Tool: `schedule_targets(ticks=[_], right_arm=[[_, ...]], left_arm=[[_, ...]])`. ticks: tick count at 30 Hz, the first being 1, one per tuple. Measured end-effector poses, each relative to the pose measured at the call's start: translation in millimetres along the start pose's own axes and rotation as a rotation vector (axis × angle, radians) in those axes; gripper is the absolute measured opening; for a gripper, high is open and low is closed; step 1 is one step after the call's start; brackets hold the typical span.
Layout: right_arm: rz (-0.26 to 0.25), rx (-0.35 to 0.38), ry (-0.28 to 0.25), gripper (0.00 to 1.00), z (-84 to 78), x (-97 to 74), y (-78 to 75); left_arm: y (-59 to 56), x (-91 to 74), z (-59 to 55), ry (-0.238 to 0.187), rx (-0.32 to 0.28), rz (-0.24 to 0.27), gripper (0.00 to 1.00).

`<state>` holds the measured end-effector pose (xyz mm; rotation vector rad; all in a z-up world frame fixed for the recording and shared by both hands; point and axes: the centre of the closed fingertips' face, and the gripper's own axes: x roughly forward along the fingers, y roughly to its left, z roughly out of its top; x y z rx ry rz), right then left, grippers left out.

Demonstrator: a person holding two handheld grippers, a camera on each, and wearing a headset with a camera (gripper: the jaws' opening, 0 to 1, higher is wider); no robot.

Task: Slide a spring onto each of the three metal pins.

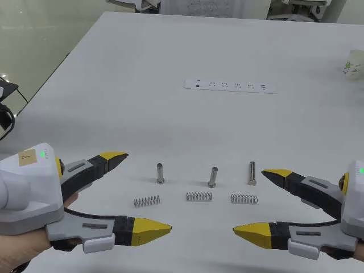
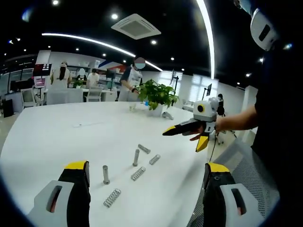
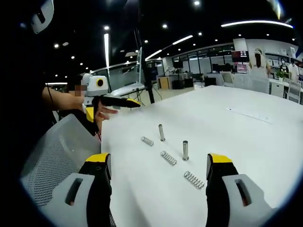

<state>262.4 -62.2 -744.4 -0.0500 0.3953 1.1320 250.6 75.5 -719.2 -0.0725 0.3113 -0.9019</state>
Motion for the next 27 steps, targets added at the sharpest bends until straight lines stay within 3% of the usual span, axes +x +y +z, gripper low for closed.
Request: schedule_targets(ticks=[27], right_arm=[[-0.002, 0.002, 0.015, 0.80, -4.3, -1.6, -0.6]], left_arm=[[-2.2, 0.3, -1.4, 0.004, -0.005, -0.005, 0.98]])
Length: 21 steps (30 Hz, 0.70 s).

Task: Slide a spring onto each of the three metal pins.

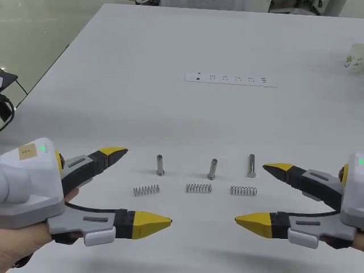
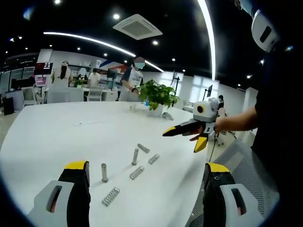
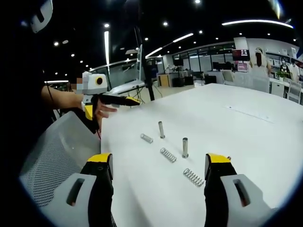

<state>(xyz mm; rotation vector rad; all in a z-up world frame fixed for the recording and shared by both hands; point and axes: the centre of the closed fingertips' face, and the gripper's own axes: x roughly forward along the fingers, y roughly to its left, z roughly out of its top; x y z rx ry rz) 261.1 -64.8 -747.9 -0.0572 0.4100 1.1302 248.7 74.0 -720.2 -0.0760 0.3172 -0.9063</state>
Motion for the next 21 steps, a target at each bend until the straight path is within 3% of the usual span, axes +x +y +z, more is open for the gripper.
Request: schedule_targets(ticks=[21], right_arm=[[0.001, -0.009, 0.013, 0.79, -3.2, -1.2, -2.4]], left_arm=[[-0.4, -1.0, 0.7, 0.011, 0.006, -0.007, 0.98]])
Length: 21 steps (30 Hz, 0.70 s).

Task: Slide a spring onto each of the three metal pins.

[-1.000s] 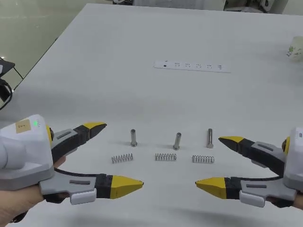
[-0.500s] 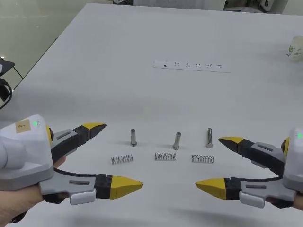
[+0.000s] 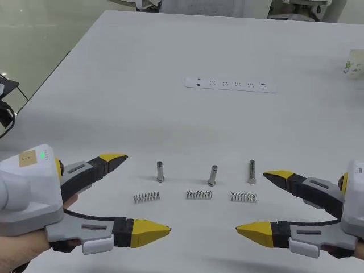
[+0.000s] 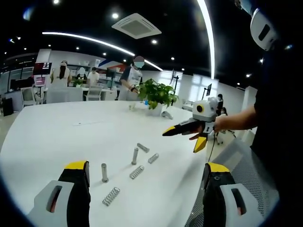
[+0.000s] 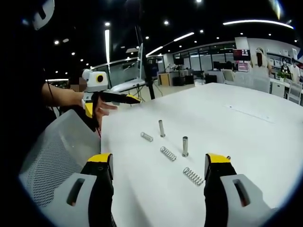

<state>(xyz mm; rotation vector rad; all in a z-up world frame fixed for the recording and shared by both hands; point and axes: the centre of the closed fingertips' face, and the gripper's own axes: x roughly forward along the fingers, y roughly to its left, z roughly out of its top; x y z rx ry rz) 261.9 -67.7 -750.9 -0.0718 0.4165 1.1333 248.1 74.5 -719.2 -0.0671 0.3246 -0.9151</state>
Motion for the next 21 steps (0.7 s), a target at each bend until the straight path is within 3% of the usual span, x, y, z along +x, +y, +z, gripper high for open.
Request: schedule_targets(ticks=[21], right_arm=[[0.000, 0.003, 0.011, 0.77, -1.4, 0.3, -2.2]], left_arm=[[-0.1, -0.3, -3.3, 0.012, 0.003, -0.003, 0.98]])
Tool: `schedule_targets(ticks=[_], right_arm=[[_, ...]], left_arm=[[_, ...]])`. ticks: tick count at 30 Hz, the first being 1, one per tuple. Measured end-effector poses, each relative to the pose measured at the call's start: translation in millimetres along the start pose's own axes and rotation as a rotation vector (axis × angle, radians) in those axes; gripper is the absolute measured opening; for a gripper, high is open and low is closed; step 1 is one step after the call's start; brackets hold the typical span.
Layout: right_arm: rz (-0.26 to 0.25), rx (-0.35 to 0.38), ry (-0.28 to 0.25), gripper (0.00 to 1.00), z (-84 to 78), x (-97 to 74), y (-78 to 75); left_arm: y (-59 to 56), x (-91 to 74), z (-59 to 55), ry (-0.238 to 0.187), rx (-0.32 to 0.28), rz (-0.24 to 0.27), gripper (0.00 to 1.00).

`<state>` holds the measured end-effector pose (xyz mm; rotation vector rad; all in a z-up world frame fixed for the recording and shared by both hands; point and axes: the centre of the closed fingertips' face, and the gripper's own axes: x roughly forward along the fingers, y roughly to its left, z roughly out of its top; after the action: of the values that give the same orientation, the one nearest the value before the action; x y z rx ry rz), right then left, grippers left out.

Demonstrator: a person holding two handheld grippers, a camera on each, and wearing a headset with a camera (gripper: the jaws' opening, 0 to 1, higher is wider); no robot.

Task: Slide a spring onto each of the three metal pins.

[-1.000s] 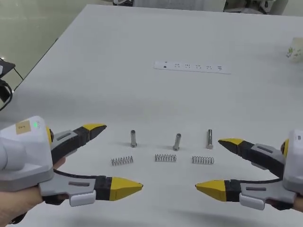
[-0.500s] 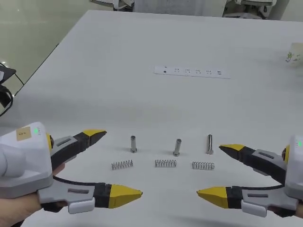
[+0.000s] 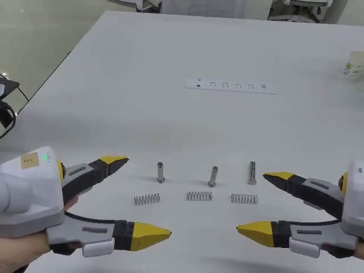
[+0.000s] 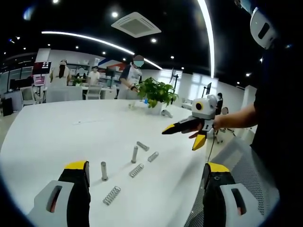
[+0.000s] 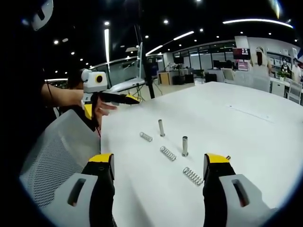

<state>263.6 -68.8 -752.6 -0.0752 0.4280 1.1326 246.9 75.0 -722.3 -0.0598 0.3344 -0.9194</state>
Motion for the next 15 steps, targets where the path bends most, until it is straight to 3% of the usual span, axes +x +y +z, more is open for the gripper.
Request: schedule_targets(ticks=[15], right_arm=[[0.006, 0.017, 0.005, 0.75, -1.9, 0.1, 4.2]], left_arm=[[1.0, 1.3, -2.8, 0.002, -0.009, 0.001, 0.98]])
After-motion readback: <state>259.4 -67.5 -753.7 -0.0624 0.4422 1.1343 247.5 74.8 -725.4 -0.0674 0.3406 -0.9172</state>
